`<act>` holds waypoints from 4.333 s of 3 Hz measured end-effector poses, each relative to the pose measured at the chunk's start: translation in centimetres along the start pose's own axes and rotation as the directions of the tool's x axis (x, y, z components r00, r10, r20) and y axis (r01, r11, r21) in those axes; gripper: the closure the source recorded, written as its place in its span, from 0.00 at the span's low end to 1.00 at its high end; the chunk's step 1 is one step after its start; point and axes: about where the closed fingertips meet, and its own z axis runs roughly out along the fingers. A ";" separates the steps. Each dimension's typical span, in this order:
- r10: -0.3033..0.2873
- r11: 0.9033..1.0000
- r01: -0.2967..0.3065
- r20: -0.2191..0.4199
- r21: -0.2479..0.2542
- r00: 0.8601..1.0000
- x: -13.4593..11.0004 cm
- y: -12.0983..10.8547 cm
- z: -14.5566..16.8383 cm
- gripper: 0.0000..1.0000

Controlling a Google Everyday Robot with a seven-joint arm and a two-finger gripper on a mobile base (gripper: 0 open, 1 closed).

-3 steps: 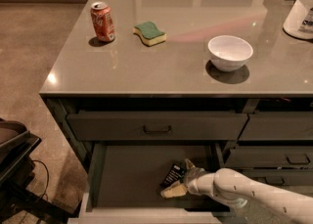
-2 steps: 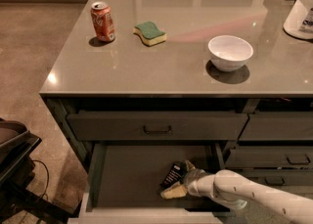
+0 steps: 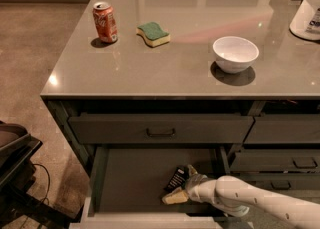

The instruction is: Pick rxbar chocolate from middle drawer and place on counter

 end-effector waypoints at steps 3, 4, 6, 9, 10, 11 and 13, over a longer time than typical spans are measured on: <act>-0.081 0.981 0.079 0.005 0.176 0.997 -0.5 -1.1 1.1 0.19; -0.081 0.981 0.079 0.005 0.176 0.997 -0.5 -1.1 1.1 0.42; -0.073 0.985 0.074 -0.008 0.159 0.997 -0.4 -0.9 1.2 0.88; 0.022 0.992 -0.035 0.098 0.125 0.995 -6.3 -9.7 -5.3 1.00; 0.056 0.986 -0.077 0.140 0.149 0.989 -8.3 -13.2 -10.4 1.00; 0.062 0.987 -0.080 0.134 0.137 0.989 -8.4 -12.5 -10.2 1.00; 0.110 0.976 -0.136 0.154 0.170 0.982 -8.7 -12.1 -12.1 1.00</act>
Offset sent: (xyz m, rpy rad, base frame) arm 0.0240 0.0031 -0.0042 -0.1644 -0.2068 -0.1331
